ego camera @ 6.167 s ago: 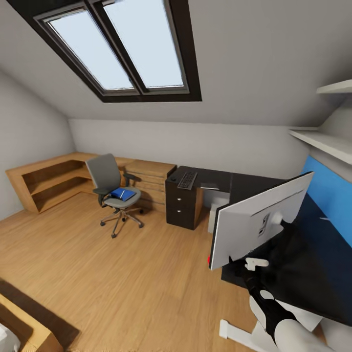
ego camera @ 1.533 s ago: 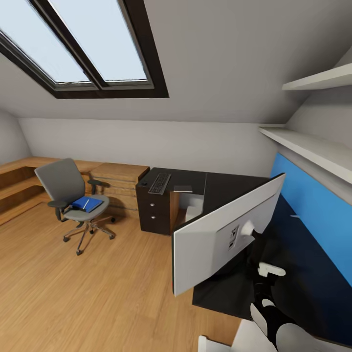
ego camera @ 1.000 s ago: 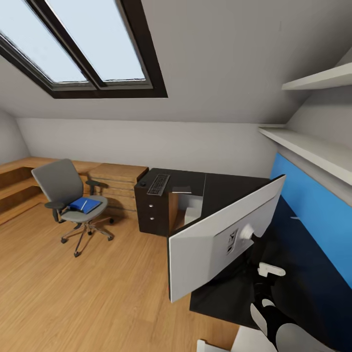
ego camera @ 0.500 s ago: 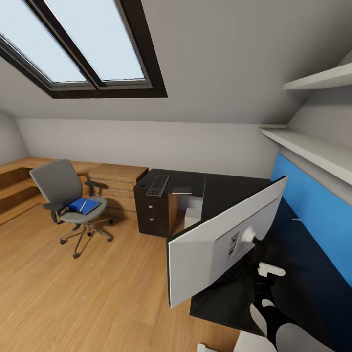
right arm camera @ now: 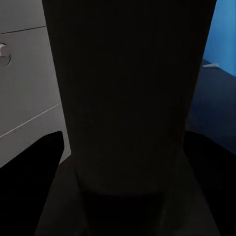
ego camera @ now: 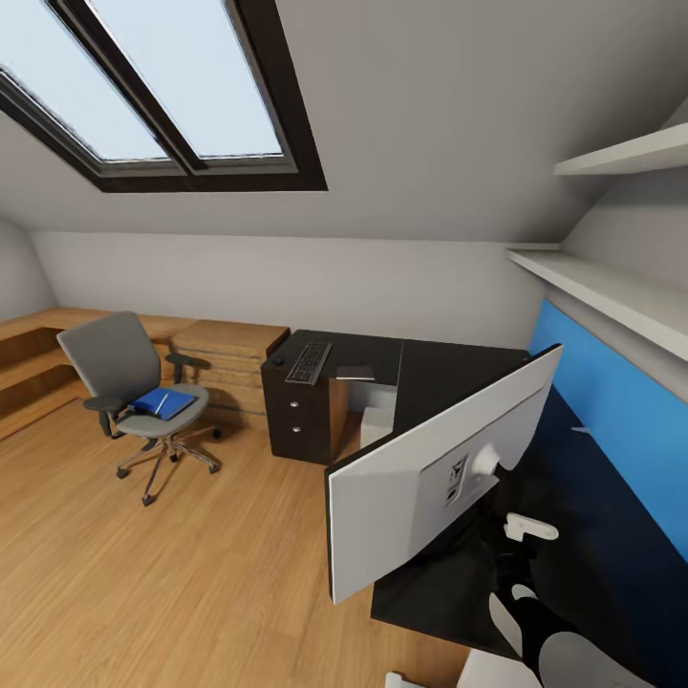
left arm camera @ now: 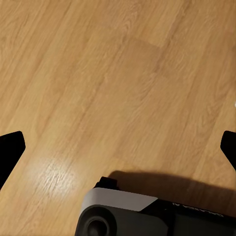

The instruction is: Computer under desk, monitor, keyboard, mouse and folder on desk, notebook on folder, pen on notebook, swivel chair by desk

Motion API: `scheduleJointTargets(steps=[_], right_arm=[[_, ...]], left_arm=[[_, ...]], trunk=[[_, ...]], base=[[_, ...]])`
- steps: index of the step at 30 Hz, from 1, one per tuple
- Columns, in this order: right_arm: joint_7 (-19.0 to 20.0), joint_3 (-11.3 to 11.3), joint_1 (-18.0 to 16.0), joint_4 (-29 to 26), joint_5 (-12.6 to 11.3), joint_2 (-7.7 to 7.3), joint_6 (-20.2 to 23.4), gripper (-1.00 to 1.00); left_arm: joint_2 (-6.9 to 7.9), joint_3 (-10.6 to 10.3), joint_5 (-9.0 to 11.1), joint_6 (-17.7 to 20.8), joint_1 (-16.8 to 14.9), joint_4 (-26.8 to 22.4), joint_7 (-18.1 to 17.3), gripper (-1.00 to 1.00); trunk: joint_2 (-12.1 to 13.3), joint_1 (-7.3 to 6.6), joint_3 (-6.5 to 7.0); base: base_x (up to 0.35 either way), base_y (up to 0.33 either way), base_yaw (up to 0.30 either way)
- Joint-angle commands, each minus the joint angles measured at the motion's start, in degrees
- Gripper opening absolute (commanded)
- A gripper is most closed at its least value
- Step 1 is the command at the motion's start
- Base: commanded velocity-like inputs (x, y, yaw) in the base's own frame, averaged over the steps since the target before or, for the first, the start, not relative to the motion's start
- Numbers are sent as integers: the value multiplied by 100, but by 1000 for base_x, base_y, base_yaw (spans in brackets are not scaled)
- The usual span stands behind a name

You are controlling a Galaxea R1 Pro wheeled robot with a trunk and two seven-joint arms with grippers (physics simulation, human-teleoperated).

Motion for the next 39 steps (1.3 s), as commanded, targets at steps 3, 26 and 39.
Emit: scheduleJointTargets(steps=[3,26,39], right_arm=[[-22,16,-7,7,38,0,-11,-100],[-22,16,-7,7,38,-4,-18,-100],[-22,16,-7,7,38,-5,-17,-100]], left_arm=[[6,-42,61,-40,-8,2,42,100],[-2,-42,61,-39,-8,2,43,100],[187,142,106,-106,-8,-636,61,100]], trunk=[[-13,4,-13],[-13,4,-13],[-13,4,-13]], base=[[0,0,0],[2,-14,0],[60,-151,0]])
